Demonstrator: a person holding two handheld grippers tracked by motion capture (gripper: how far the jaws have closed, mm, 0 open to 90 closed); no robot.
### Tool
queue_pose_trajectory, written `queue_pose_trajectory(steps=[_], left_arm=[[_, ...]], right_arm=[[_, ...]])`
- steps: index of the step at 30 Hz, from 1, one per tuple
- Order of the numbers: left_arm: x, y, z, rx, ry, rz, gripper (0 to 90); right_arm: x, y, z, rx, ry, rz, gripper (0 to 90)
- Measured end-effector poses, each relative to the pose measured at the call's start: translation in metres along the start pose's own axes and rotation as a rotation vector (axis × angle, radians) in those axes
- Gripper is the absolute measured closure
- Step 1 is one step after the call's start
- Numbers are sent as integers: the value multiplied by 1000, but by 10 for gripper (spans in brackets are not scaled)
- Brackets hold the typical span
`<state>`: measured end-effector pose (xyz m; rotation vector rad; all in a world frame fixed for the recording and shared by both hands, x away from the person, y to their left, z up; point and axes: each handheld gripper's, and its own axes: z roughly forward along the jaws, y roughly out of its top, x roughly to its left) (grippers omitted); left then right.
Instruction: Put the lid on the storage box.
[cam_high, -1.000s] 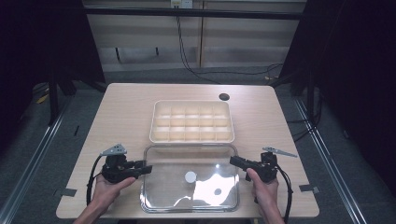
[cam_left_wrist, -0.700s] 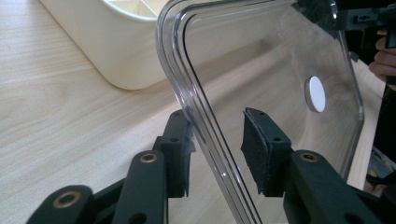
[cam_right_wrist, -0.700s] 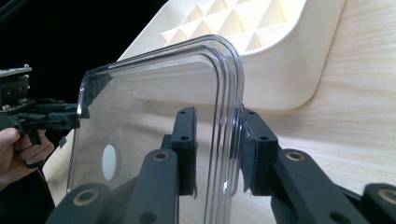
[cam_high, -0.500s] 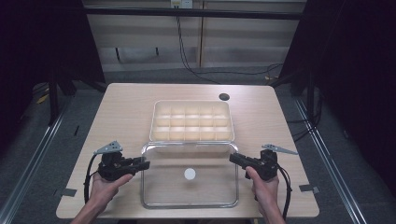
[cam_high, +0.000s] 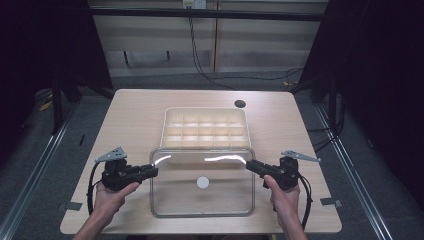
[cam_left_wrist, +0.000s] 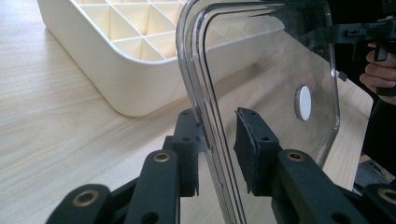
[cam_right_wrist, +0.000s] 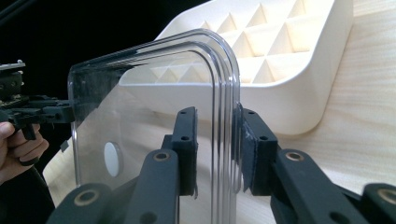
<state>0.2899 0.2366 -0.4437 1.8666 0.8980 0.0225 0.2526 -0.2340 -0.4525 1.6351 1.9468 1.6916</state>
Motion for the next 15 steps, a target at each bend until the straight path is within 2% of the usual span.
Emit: queue_pose_trajectory(steps=[5, 10, 15], left_arm=[[-1, 6, -1, -18, 18, 2, 722], [-1, 11, -1, -23, 19, 6, 734], [0, 16, -4, -34, 23, 7, 746]], right_arm=[[3, 4, -2, -13, 5, -14, 712], [4, 9, -2, -9, -2, -18, 712], [5, 14, -2, -31, -4, -27, 710]])
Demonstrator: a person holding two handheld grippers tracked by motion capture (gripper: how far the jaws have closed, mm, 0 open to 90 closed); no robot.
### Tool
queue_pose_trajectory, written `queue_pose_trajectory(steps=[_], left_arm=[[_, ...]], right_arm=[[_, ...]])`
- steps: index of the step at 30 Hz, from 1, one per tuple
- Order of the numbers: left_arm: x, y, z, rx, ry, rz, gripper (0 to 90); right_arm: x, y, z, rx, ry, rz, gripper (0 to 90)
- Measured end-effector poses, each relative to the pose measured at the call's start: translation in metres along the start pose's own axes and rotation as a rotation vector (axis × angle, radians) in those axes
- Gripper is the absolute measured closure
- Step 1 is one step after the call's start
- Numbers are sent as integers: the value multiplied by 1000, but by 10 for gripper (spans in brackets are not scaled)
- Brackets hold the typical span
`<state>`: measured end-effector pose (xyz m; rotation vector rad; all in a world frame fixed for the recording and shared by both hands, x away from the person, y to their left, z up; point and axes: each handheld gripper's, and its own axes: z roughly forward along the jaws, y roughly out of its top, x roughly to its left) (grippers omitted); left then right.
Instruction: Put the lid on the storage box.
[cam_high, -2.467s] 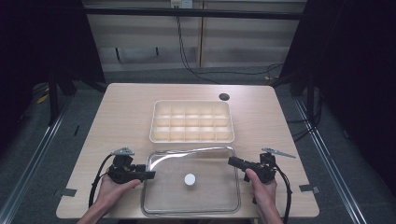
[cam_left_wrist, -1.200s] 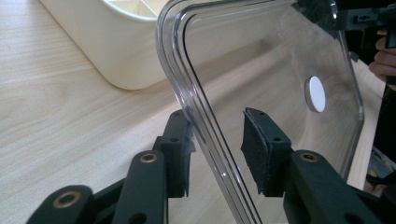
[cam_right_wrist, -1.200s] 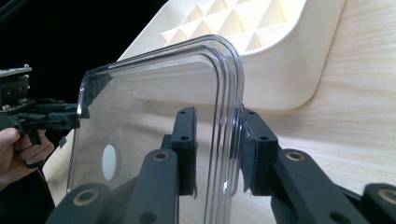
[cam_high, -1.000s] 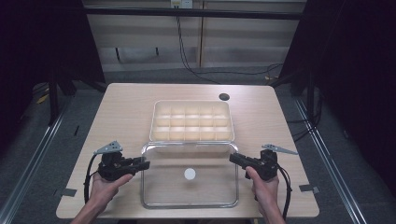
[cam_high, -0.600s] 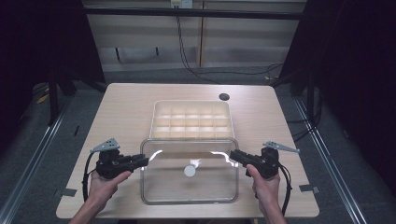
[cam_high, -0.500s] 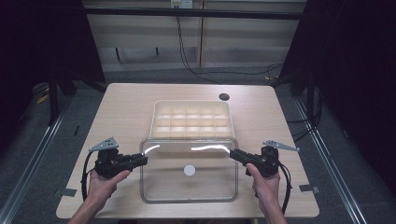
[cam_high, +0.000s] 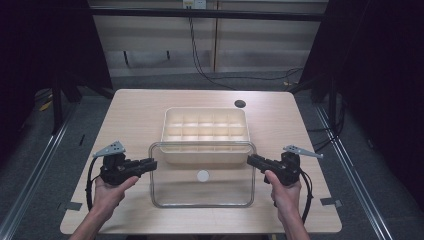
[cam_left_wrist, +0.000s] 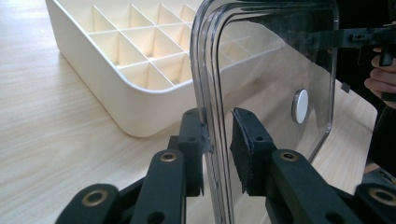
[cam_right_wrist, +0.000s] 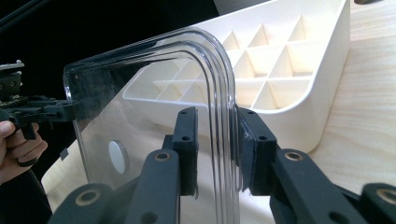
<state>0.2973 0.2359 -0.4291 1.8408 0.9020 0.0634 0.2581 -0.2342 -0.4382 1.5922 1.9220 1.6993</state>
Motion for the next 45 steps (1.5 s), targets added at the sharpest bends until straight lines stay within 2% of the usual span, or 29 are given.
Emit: queue_pose_trajectory(steps=[4, 11, 20, 33, 35, 41, 45], left_arm=[[2, 1, -1, -3, -8, -10, 752], [1, 9, -3, -17, -6, -2, 753], [3, 18, -5, -15, 3, 9, 751], [8, 35, -5, -33, 18, -1, 747], [9, 38, -3, -21, 18, 11, 745], [14, 44, -1, -32, 22, -5, 747], [15, 50, -3, -31, 31, 8, 748]], right_arm=[[2, 4, 0, -12, 2, 0, 711], [6, 14, -1, -36, 6, -13, 712], [7, 23, 1, -42, 6, -22, 712], [8, 41, 8, -47, 9, -29, 711], [7, 44, 9, -50, 5, -25, 711], [6, 55, 13, -48, 8, -32, 712], [7, 62, 15, -53, 8, -40, 712]])
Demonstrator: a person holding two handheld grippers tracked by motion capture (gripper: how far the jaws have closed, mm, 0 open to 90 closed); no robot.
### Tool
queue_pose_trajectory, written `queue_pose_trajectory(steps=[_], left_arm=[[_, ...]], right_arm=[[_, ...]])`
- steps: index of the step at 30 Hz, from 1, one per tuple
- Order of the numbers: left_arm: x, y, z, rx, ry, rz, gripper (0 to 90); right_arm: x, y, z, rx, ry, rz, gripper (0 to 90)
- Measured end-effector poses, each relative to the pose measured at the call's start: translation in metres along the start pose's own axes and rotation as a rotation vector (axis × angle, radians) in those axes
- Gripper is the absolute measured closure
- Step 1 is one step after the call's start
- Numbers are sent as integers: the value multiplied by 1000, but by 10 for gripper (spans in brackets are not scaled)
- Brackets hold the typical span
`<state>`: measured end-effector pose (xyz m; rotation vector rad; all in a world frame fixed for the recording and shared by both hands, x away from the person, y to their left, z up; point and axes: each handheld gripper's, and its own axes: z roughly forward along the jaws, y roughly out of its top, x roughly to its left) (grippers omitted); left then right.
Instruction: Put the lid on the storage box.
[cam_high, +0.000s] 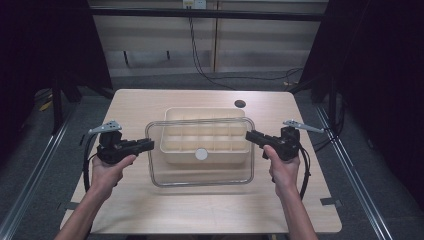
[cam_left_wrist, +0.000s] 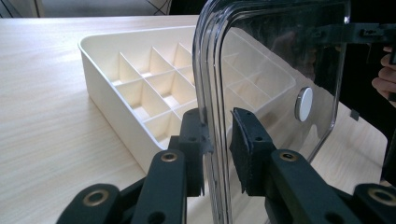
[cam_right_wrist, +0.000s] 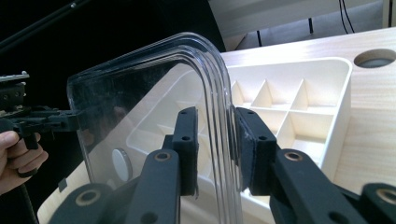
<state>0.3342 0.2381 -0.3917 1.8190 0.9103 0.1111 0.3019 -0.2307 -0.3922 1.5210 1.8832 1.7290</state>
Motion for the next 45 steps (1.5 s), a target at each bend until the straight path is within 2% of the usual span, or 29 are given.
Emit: queue_pose_trajectory(steps=[9, 14, 18, 30, 36, 43, 45], left_arm=[[2, 18, 0, -24, 1, 6, 749], [2, 28, 1, -45, 0, 3, 750], [2, 36, 0, -49, 6, 14, 751], [10, 46, 5, -55, 14, 13, 748], [13, 53, 7, -57, 27, 7, 747], [17, 62, 10, -65, 24, 5, 747], [18, 64, 12, -54, 21, 14, 747]], right_arm=[[-1, 12, 4, -25, -3, 3, 711], [-6, 18, 5, -64, 14, 32, 713], [-8, 20, 7, -67, 16, 40, 712], [-4, 41, 12, -68, -2, -7, 712], [-3, 50, 16, -62, -15, -14, 711], [-6, 59, 20, -57, -19, -16, 709], [-8, 60, 21, -53, -24, -16, 708]])
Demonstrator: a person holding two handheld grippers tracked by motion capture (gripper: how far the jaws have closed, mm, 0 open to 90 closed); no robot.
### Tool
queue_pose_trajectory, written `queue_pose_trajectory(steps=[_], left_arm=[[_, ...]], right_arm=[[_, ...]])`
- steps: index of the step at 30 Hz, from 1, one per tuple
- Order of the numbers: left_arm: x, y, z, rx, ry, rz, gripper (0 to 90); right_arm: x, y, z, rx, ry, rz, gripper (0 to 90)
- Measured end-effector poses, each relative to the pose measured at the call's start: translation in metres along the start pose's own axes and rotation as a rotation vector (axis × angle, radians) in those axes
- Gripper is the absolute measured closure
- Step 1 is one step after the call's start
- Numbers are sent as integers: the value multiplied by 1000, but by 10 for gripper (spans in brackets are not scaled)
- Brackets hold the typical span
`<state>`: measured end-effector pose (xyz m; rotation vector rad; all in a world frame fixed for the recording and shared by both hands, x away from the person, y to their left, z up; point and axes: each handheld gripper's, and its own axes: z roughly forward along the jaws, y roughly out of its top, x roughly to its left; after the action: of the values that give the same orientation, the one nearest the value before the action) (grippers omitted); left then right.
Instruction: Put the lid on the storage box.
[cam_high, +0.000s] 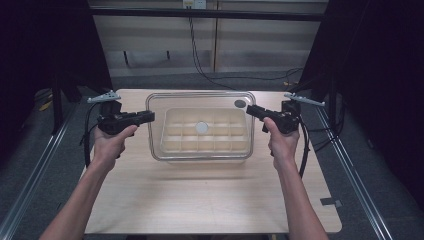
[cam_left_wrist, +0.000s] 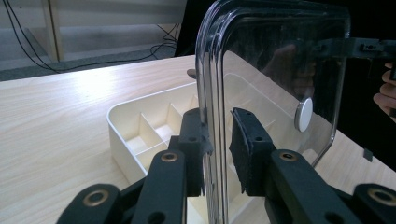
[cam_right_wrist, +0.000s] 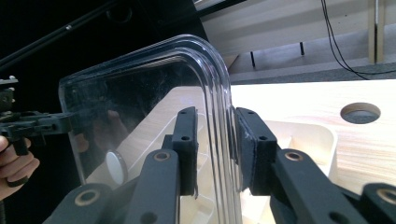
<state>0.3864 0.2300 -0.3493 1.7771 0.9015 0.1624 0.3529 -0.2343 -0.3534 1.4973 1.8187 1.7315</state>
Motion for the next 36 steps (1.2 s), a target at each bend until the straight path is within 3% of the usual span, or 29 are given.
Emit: queue_pose_trajectory(steps=[11, 29, 36], left_arm=[[6, 8, 14, 14, 12, -4, 748], [24, 4, 34, 53, 33, -50, 733], [25, 7, 46, 73, 38, -49, 720]], right_arm=[[-14, 3, 8, 35, -20, 17, 704], [-23, 10, 29, 97, -69, 5, 704], [-33, 9, 32, 108, -91, 25, 702]])
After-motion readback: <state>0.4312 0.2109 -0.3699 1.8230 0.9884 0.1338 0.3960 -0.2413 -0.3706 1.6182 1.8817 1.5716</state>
